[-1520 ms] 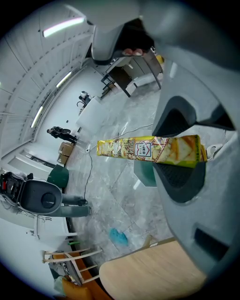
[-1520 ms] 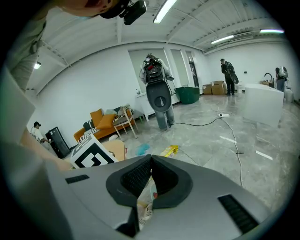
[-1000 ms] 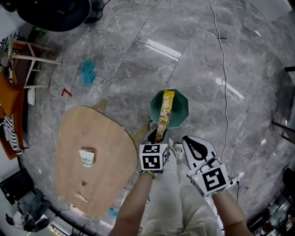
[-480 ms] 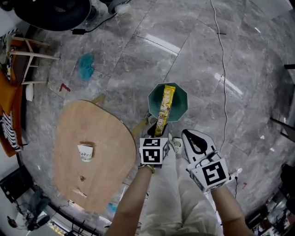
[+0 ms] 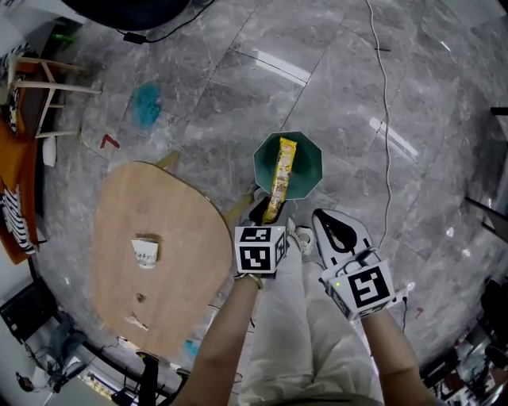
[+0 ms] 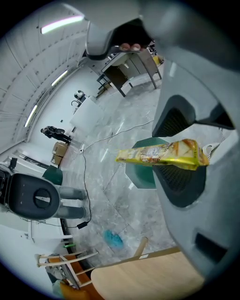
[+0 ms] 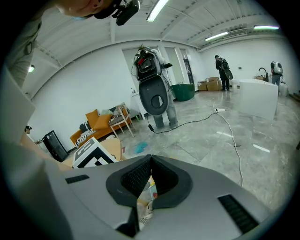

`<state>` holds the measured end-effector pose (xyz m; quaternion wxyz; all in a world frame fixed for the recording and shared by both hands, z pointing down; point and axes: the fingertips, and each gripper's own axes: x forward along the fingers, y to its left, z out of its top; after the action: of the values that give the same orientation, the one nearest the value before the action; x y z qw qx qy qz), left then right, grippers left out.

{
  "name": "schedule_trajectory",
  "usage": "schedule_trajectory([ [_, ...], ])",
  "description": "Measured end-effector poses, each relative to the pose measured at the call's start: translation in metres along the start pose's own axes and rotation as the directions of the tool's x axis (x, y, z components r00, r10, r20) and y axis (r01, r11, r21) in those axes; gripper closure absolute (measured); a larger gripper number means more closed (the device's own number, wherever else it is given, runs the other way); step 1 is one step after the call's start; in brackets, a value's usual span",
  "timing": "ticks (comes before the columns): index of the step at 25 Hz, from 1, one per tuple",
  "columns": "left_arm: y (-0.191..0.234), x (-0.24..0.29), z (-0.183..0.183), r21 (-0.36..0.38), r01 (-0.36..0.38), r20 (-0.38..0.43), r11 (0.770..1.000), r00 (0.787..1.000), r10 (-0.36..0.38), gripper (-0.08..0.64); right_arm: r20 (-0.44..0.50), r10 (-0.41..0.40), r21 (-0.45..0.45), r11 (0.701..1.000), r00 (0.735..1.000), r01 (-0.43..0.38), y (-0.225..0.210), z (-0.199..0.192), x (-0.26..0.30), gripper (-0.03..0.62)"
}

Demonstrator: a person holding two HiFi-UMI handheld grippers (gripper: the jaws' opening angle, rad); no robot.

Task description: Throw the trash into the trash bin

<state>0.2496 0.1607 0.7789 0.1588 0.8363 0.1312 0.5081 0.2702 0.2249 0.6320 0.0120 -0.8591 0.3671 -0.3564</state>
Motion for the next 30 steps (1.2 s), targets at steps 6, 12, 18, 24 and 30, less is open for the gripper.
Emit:
schedule_trajectory([
  [6, -0.001, -0.002, 0.003, 0.005, -0.006, 0.008, 1.000, 1.000, 0.005, 0.379, 0.026, 0.000, 0.003, 1.000, 1.000, -0.001, -0.002, 0.005, -0.001, 0.583],
  [12, 0.000, -0.004, 0.005, 0.004, -0.010, 0.011, 1.000, 1.000, 0.010, 0.379, 0.037, -0.003, 0.005, 1.000, 0.999, 0.002, -0.002, 0.007, -0.002, 0.584],
  [18, -0.005, -0.008, 0.007, 0.004, -0.007, 0.016, 1.000, 1.000, 0.007, 0.379, 0.045, -0.007, 0.007, 1.000, 0.999, 0.007, 0.000, 0.010, -0.005, 0.583],
  [24, -0.014, -0.018, 0.016, 0.005, 0.005, 0.041, 1.000, 0.999, -0.005, 0.388, 0.051, -0.007, -0.002, 1.000, 0.999, 0.007, 0.004, 0.017, -0.010, 0.583],
  [30, -0.021, -0.034, 0.027, 0.017, -0.009, 0.073, 1.000, 0.997, 0.007, 0.465, 0.062, -0.004, -0.007, 1.000, 0.998, 0.004, 0.010, 0.026, -0.016, 0.583],
])
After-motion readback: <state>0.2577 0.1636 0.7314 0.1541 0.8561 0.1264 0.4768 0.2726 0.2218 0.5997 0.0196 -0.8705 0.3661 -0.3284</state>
